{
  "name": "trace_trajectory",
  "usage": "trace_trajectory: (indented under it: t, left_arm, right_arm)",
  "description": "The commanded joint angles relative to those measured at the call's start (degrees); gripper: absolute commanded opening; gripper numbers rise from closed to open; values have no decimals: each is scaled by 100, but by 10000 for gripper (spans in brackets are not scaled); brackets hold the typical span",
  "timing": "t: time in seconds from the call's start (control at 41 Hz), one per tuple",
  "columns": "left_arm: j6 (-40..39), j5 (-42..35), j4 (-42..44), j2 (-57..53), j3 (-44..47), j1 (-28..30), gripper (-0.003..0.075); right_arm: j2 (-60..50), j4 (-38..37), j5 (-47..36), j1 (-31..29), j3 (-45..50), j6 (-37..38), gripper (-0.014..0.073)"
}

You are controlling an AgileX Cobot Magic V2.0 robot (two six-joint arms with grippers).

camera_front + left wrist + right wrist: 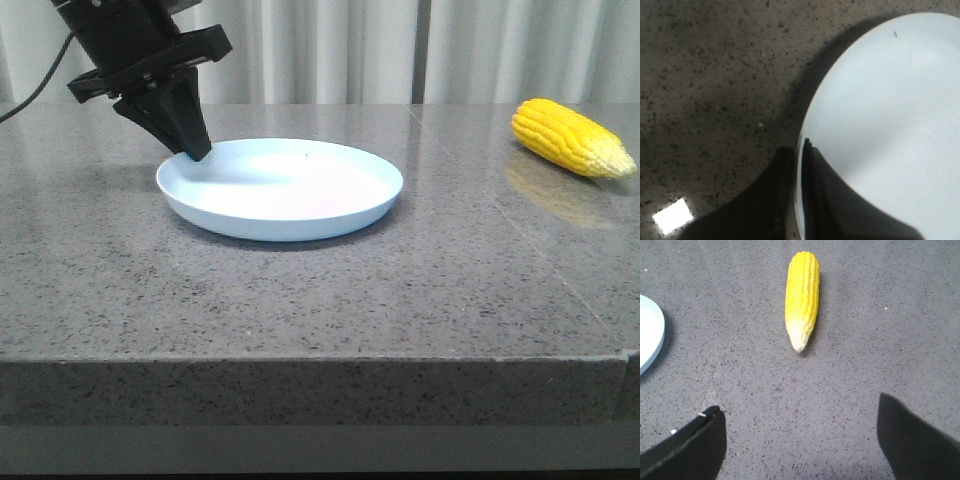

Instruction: Place corn on plate with both arms

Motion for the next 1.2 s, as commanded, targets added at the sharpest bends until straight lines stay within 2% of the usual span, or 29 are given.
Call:
trace_trajectory:
  t: [0.0,0.122,0.22,0.391,0.562,0.708,0.952,1.172]
  left_arm:
    - [4,-131,-202,-295,-194,-43,198]
    - [4,-131,-183,-307,-199,-43,379]
    - [-18,-144,-152,-423,-208,-43,435]
    - [-66,-66,288,-808,-208,-43,442]
    - [-651,74,1102,-1417,-181,-87,442]
    - [-714,127,1592,-2074,63,-450,441]
    - [-1607,-151,3069,-3328,1067,-1411,442]
    - [-2168,-718,3294,-4649,2317,-1655,442]
  right_arm:
    - [40,-23,-434,-34,-208,-63,635]
    - [40,-23,-434,-34,-208,-63,635]
    - [40,-23,-434,-34,-208,-63,635]
    - [40,-23,-434,-34,-208,-63,635]
    - [40,-23,-434,-34,-208,-63,635]
    - [40,-23,-434,-34,-208,-63,635]
    - [40,-23,-434,-34,-208,-63,635]
    - [40,-23,-434,-34,-208,-63,635]
